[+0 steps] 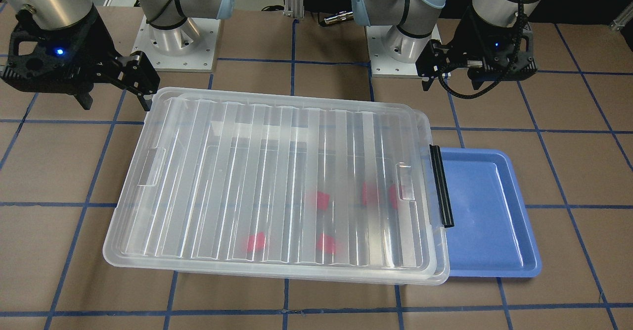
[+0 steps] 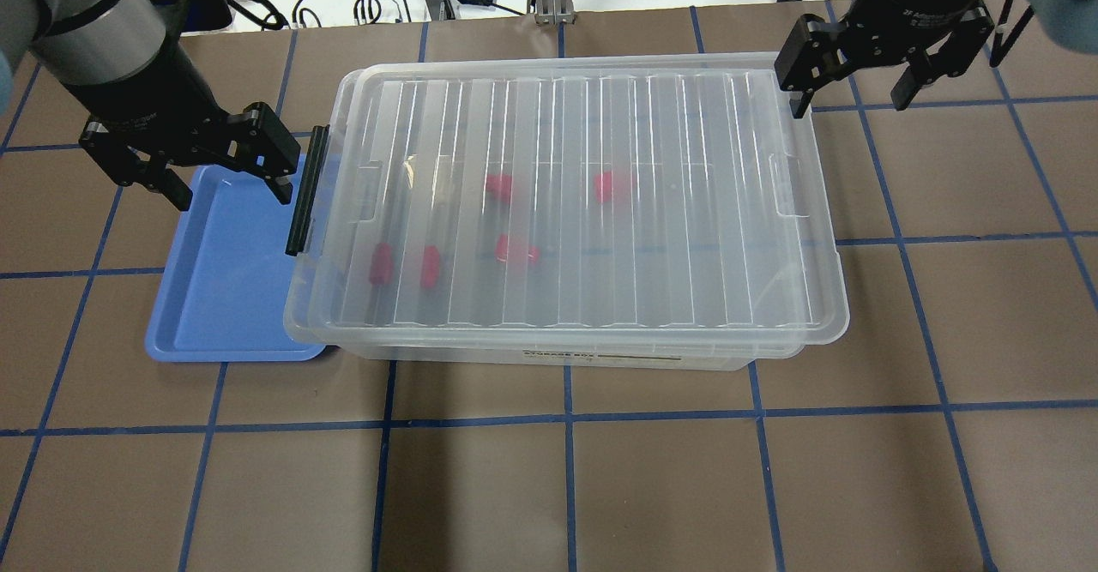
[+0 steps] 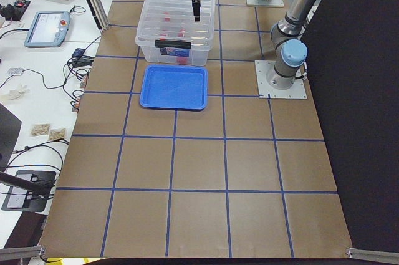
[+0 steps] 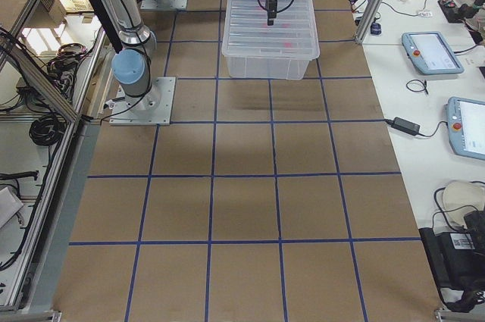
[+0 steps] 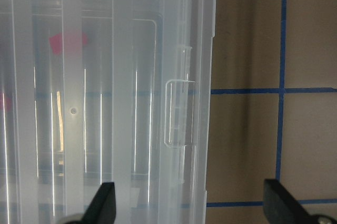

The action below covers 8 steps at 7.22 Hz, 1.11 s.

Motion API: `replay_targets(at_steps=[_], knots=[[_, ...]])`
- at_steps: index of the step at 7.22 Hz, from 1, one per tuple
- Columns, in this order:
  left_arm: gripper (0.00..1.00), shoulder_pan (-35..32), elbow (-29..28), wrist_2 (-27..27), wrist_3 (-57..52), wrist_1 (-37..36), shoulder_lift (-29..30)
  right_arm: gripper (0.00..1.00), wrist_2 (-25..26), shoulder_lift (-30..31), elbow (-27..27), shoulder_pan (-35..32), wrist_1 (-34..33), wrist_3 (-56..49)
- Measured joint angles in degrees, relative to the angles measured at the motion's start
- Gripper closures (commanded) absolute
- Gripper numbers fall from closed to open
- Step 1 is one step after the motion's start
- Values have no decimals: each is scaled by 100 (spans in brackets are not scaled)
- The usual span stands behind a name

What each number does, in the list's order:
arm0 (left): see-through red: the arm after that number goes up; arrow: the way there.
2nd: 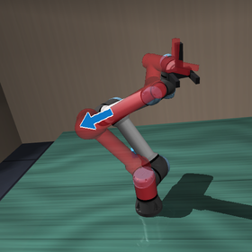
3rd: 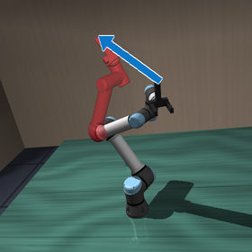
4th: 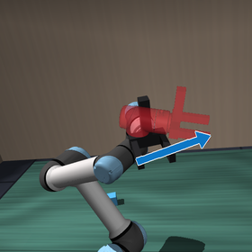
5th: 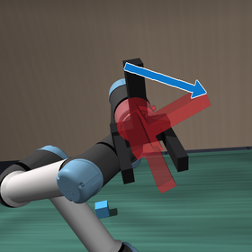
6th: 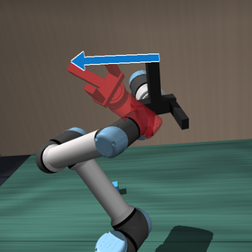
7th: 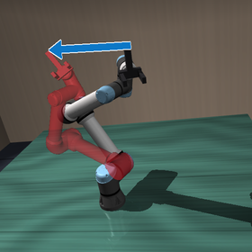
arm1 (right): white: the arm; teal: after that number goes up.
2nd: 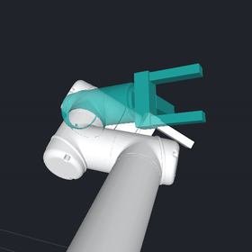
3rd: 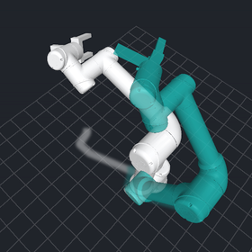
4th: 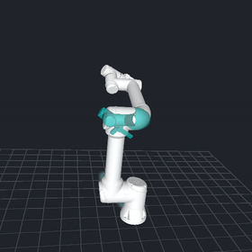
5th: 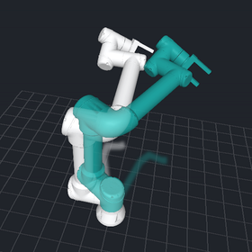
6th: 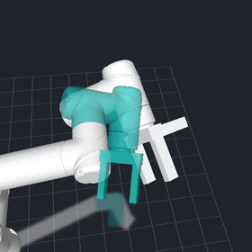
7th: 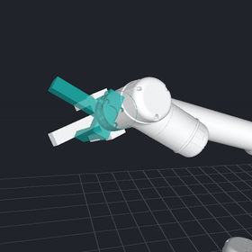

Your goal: Place red block in blue tray from box

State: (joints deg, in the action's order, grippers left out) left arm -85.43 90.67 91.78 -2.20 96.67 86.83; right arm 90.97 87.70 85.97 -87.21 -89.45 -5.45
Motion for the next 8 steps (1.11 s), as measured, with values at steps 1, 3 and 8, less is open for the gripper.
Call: replay_targets(at_steps=[1,3,8], knots=[[0,0,2,9,0,5,-13,0,1,-27,180,69,-54,-134],[0,0,7,14,0,11,-38,0,-16,-171,743,294,-704,-234],[0,0,10,17,0,12,-39,3,-10,-697,1341,406,-2148,-415]])
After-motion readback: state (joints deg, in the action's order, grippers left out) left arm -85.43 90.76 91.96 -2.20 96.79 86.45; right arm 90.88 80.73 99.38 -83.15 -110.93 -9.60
